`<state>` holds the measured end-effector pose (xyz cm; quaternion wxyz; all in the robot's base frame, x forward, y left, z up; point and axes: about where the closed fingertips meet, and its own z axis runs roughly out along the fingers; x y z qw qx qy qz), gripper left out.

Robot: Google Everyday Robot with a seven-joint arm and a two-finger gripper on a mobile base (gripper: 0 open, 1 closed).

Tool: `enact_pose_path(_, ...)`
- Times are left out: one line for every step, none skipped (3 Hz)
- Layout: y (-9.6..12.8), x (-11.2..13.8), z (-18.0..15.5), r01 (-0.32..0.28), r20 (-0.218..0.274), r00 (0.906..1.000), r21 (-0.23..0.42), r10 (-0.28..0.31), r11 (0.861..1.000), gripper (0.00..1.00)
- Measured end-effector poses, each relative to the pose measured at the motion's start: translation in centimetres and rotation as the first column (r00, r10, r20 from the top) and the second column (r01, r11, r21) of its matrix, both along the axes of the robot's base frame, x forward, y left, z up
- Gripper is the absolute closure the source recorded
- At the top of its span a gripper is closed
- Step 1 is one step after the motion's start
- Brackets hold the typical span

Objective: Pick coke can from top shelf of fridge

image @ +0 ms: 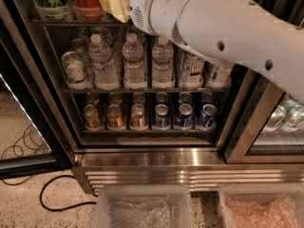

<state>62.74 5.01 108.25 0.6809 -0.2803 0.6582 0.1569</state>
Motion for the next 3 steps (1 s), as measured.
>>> enact_pose_path(0.3, 0.2, 0.0, 0.005, 0.004, 1.0000, 0.010, -0.006, 1.000, 0.24)
enact_pose_path(0.0, 0.0, -0.6, 0.014, -0.006, 0.9999, 0.004, -0.014, 1.000, 0.25)
enact_pose_path(-0.7, -0.1, -1.6, 0.027, -0.026, 0.9993, -0.003, -0.028, 1.000, 0.25)
